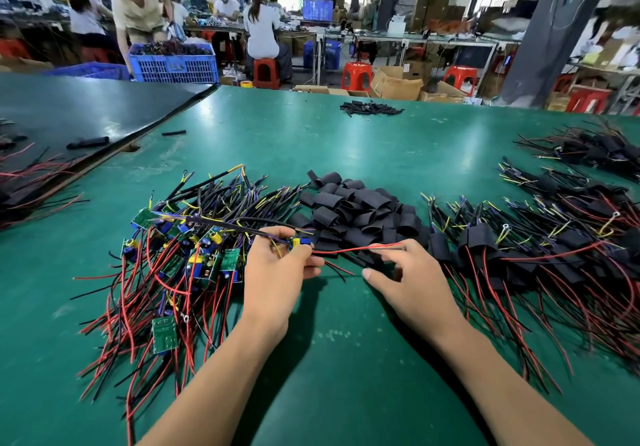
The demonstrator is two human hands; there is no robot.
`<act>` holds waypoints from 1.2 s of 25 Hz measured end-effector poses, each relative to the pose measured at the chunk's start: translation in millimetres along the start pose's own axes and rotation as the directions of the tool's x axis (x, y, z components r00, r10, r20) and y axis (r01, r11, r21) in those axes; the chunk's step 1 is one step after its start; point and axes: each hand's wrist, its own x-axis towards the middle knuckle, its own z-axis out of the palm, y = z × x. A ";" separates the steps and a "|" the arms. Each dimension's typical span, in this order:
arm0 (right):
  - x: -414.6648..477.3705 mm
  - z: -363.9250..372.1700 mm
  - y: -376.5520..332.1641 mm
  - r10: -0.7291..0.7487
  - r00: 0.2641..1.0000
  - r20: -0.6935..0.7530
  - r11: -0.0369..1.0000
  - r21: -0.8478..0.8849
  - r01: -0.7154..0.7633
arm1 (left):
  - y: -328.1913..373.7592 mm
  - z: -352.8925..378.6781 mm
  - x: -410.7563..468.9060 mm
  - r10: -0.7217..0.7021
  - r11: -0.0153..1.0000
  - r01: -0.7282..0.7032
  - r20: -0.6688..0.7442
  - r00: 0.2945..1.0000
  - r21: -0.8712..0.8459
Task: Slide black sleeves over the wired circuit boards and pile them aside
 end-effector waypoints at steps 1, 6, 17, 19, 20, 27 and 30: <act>-1.5 0.9 0.1 0.001 0.999 0.051 0.999 -0.048 0.002 | -1.8 -0.3 1.2 0.005 0.999 -0.005 -0.020 1.000 0.040; -3.4 1.9 -0.3 0.000 0.998 0.069 0.998 -0.065 0.005 | -6.1 -2.3 5.6 -0.028 0.999 0.029 -0.053 0.998 0.016; 1.4 -0.3 1.7 0.148 0.980 -0.135 0.972 0.203 -0.119 | -2.5 -3.2 5.4 -0.047 0.998 0.043 -0.079 0.996 -0.053; 3.4 -2.0 -0.5 0.230 0.955 -0.184 0.929 0.335 -0.159 | -1.2 -3.2 5.1 -0.037 0.998 0.032 -0.107 0.994 -0.051; 3.9 -4.0 -1.4 0.247 0.948 -0.199 0.919 0.360 -0.164 | -0.8 -3.3 5.1 -0.033 0.998 0.026 -0.118 0.992 -0.057; 4.0 -12.4 8.0 0.068 0.992 -0.105 0.993 -0.087 -0.078 | 0.8 -2.5 2.5 -0.017 1.000 0.018 -0.140 0.990 0.006; 2.4 -11.8 3.0 0.046 0.997 -0.058 0.995 -0.085 -0.051 | 0.9 -2.7 1.0 0.000 0.998 0.010 -0.144 0.990 0.068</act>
